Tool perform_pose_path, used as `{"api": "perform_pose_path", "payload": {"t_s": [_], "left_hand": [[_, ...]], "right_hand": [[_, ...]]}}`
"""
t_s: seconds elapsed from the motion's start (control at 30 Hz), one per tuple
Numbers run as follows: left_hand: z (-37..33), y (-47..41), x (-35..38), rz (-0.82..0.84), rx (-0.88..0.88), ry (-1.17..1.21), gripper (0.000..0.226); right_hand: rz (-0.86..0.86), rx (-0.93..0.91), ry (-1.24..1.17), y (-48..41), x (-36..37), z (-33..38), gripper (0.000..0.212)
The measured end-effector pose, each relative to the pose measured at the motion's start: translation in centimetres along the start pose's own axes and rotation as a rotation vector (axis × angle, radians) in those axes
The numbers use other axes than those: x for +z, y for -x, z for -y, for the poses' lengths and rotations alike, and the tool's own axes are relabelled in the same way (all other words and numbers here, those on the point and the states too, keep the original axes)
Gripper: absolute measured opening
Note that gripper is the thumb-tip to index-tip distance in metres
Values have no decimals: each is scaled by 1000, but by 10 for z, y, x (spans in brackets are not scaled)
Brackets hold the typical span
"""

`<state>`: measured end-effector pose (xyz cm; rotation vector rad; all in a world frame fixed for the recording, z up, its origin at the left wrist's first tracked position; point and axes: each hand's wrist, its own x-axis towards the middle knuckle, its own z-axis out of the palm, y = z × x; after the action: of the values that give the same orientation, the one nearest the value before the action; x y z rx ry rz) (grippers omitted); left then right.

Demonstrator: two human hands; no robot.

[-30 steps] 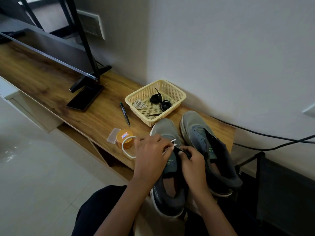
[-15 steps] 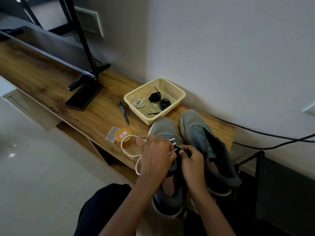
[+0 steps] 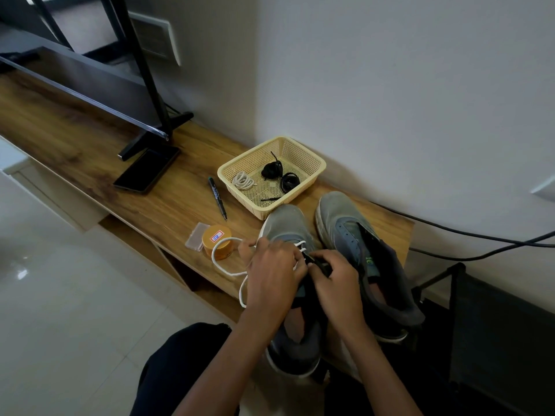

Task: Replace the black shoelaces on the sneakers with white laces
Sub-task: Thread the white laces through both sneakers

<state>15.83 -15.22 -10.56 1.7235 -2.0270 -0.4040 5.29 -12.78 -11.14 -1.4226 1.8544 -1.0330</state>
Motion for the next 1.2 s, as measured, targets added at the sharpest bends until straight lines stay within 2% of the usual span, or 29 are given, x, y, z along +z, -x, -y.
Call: {"api": "perform_pose_path", "payload": {"t_s": [0.07,0.2,0.33,0.4,0.47,0.57,0.77,0.83,0.9,1.0,1.1,1.2], "left_hand": [[3,1,4,-5,-11,16,15],[6,1,10,-13,-48,116,15],[6,4,13,-69,-108,213,14],[7,4,16,-80,-139,259,11],[8,3,19,-82,-163,286,10],[9,3,22,-98,-175,332,8],[14,6,18,-171,-94,361,10],[15,9,14,-208,-48,278,19],[17,12,12,-182,-28,204,40],[21,16,12,-117,-74,224,61],[21,17,9,-137,-101,239,60],[20,18,8,-141,-113,269,56]], "right_hand": [[49,1,-44,-2,-3,1,13],[103,76,-183,-2,-6,4,26],[89,245,-417,0,-3,2,12],[65,312,-526,-1,-2,2,18],[52,314,-539,-2,-2,2,25],[77,269,-472,-2,-4,2,28],[69,156,-290,-10,-2,-1,15],[70,136,-200,-13,0,-1,13],[54,121,-121,-13,1,0,11],[-11,88,-25,-13,-5,6,11],[-88,-60,182,-9,-13,15,10],[-223,-145,286,-8,-20,23,12]]}}
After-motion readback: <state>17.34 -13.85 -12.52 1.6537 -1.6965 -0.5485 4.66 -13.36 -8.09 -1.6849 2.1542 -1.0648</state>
